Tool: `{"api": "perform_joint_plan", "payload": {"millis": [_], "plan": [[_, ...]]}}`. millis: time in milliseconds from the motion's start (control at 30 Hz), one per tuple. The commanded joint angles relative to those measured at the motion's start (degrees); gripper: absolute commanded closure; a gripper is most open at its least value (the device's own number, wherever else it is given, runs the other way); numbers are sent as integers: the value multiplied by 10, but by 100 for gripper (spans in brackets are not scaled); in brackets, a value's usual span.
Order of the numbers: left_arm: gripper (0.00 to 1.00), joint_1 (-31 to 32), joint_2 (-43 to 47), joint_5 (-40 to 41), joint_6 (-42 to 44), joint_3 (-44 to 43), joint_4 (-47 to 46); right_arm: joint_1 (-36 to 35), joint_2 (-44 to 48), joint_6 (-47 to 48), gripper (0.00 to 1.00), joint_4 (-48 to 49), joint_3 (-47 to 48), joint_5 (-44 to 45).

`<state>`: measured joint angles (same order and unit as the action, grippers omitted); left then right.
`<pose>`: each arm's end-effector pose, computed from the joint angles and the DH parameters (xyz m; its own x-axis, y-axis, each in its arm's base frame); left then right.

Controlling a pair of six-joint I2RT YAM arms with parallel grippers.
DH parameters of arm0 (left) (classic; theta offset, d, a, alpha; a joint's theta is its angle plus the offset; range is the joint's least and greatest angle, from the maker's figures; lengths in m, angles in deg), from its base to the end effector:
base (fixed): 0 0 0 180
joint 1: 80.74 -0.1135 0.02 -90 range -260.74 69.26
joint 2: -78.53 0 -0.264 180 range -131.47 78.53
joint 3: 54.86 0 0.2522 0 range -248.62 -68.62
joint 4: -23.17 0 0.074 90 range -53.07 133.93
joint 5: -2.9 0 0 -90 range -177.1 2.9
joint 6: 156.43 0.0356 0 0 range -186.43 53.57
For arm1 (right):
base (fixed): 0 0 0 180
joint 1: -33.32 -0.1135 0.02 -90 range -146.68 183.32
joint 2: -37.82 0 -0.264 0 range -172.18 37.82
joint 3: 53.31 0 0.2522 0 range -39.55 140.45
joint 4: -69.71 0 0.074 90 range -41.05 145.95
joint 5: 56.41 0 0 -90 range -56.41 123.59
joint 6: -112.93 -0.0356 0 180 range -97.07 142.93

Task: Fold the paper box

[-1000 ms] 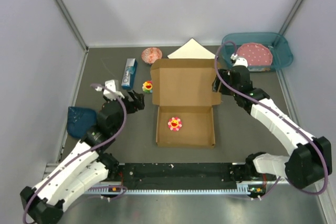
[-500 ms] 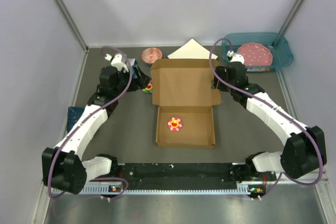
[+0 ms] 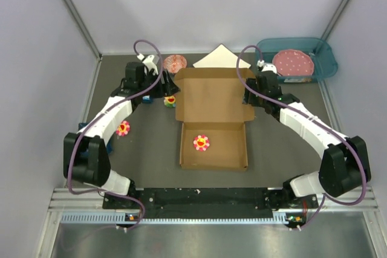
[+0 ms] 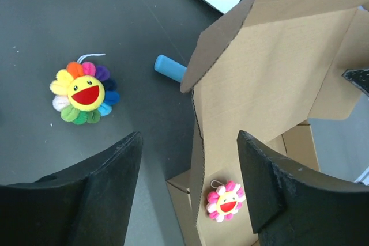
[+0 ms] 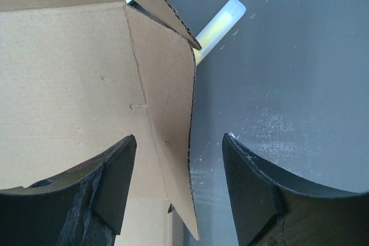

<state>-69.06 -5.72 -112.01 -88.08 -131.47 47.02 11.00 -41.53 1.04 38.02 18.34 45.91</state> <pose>0.3242 -0.0823 0.2871 -0.6730 -0.2026 -0.7114 0.3089 0.7970 -0.5191 0.2852 0.1089 0.2701 -0.6262 0.1367 -0.7676 0.0161 0.9866 0.1625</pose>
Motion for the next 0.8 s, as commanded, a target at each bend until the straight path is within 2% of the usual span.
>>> {"api": "perform_joint_plan", "payload": {"millis": [0,67,100,267,333,633,767], "plan": [[31,-6,-27,-42,22,-60,26,6,2,10,38,4,33,-4],[36,-6,-36,-46,25,-68,33,6,1,10,38,5,30,-4],[42,-6,-43,-56,24,-72,32,5,0,9,38,5,30,-4],[47,-5,-61,-77,21,-76,34,5,-3,9,39,5,30,-10],[53,-4,-69,-86,20,-76,34,5,-4,9,39,5,32,-12],[68,0,-87,-115,21,-72,30,5,-4,8,41,4,36,-25],[86,4,-88,-118,21,-72,26,5,2,7,41,-3,40,-25]]}}
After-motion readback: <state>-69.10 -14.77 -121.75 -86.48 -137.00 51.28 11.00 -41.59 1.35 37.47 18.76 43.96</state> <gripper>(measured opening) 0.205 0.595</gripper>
